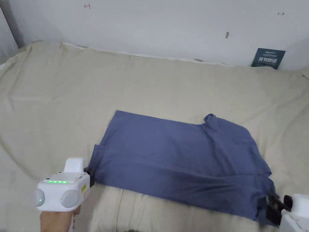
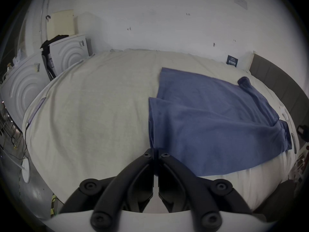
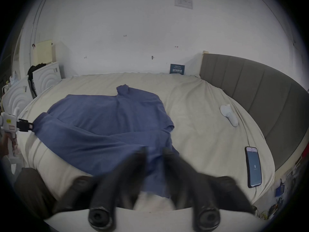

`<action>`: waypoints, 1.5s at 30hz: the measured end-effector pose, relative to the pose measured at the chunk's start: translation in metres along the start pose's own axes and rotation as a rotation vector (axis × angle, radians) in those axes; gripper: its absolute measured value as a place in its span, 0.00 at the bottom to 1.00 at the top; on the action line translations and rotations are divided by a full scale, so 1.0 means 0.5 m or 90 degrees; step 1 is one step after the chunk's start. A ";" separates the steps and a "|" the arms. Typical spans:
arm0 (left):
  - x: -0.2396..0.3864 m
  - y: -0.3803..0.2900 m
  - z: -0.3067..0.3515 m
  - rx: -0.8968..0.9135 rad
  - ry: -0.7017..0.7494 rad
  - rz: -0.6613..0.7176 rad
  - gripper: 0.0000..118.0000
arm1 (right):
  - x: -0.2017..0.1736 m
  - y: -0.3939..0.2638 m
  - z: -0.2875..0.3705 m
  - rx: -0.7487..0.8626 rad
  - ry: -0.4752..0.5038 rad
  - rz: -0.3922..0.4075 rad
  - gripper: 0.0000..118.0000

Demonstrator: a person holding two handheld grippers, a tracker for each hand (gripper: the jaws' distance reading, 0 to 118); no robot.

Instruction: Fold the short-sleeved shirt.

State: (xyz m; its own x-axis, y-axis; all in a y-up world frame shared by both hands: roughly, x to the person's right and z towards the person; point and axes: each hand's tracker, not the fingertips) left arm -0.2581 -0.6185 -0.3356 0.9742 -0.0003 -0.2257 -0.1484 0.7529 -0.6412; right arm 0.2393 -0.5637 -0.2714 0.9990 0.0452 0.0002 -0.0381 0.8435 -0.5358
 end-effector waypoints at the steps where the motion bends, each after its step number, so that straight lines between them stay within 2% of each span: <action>1: -0.002 0.000 0.005 0.006 0.005 -0.002 0.03 | 0.006 -0.008 -0.010 -0.019 -0.002 -0.013 0.68; 2: -0.006 0.007 0.009 0.009 0.005 -0.006 0.03 | 0.013 -0.018 -0.028 -0.074 0.006 -0.031 0.93; 3: -0.008 0.007 0.015 0.011 0.005 -0.012 0.03 | 0.021 -0.028 -0.039 -0.095 0.013 -0.039 0.99; 5: -0.009 0.003 0.021 0.007 0.001 -0.022 0.03 | 0.028 -0.049 -0.053 -0.106 0.033 -0.066 0.99; 8: -0.014 0.007 0.023 0.009 0.004 -0.032 0.03 | 0.023 -0.070 -0.080 -0.168 -0.006 -0.032 0.98; 9: -0.015 0.007 0.024 0.007 0.002 -0.030 0.03 | 0.026 -0.078 -0.091 -0.175 0.005 -0.040 0.93; 10: -0.019 0.012 0.017 0.007 0.003 -0.028 0.03 | 0.032 -0.085 -0.097 -0.179 0.020 -0.058 0.78; 11: -0.021 0.013 0.019 0.008 0.002 -0.023 0.03 | 0.033 -0.091 -0.101 -0.188 0.024 -0.076 0.50; 12: -0.022 0.012 0.021 0.005 -0.001 -0.019 0.03 | 0.036 -0.098 -0.106 -0.199 0.040 -0.093 0.32; 13: -0.022 0.012 0.023 0.000 -0.004 -0.014 0.03 | 0.038 -0.098 -0.097 -0.175 0.030 -0.090 0.22; 14: -0.023 0.013 0.025 -0.003 -0.005 -0.013 0.02 | 0.040 -0.093 -0.088 -0.157 0.051 -0.100 0.06; 15: -0.023 0.011 0.030 -0.005 -0.008 -0.012 0.03 | 0.040 -0.085 -0.080 -0.158 0.061 -0.101 0.06; 16: -0.025 0.009 0.039 -0.003 -0.010 -0.005 0.03 | 0.034 -0.079 -0.072 -0.154 0.043 -0.088 0.06; 18: -0.041 0.033 0.068 0.006 -0.056 0.084 0.02 | 0.025 -0.062 -0.055 -0.142 0.032 -0.043 0.06; 20: -0.054 0.039 0.089 -0.001 -0.060 0.121 0.02 | 0.021 -0.047 -0.032 -0.131 0.028 -0.036 0.06; 23: -0.064 0.028 0.114 0.006 -0.055 0.095 0.02 | 0.027 -0.028 0.005 -0.083 0.037 -0.052 0.06; 27: -0.077 0.008 0.160 0.004 -0.064 0.084 0.02 | 0.019 -0.004 0.056 -0.059 0.029 -0.018 0.06; 32: -0.112 -0.037 0.194 -0.019 -0.063 0.120 0.02 | 0.026 -0.042 0.091 -0.089 0.027 -0.033 0.06; 35: -0.116 -0.084 0.184 -0.037 -0.068 0.103 0.02 | 0.027 -0.088 0.072 -0.127 0.030 -0.022 0.06; 36: -0.114 -0.096 0.183 -0.032 -0.072 0.098 0.03 | 0.026 -0.097 0.061 -0.156 0.046 -0.028 0.07; 37: -0.109 -0.104 0.182 -0.023 -0.063 0.090 0.11 | 0.027 -0.101 0.054 -0.178 0.061 -0.048 0.11; 38: -0.107 -0.107 0.181 -0.018 -0.055 0.087 0.33 | 0.027 -0.102 0.056 -0.163 0.060 -0.067 0.23; 39: -0.109 -0.103 0.181 -0.022 -0.058 0.091 0.79 | 0.027 -0.098 0.062 -0.140 0.043 -0.080 0.56; 40: -0.111 -0.100 0.181 -0.026 -0.062 0.097 1.00 | 0.025 -0.094 0.067 -0.122 0.020 -0.088 0.82; 41: -0.113 -0.096 0.186 -0.018 -0.055 0.103 0.98 | 0.025 -0.087 0.074 -0.088 -0.005 -0.093 0.94; 42: -0.120 -0.087 0.197 0.015 -0.043 0.135 0.99 | 0.022 -0.074 0.087 -0.045 -0.034 -0.090 0.94; 43: -0.117 -0.076 0.199 0.037 -0.037 0.114 1.00 | 0.021 -0.056 0.104 -0.009 -0.063 -0.070 0.94; 45: -0.114 -0.061 0.200 0.058 -0.009 0.091 1.00 | 0.007 -0.021 0.120 0.049 -0.067 -0.030 0.94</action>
State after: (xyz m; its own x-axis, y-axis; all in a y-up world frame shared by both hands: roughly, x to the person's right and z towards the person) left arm -0.2919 -0.5756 -0.2301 0.9467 0.1204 -0.2988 -0.2704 0.8011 -0.5339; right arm 0.2418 -0.5403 -0.2149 0.9918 0.0567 0.1143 0.0033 0.8844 -0.4667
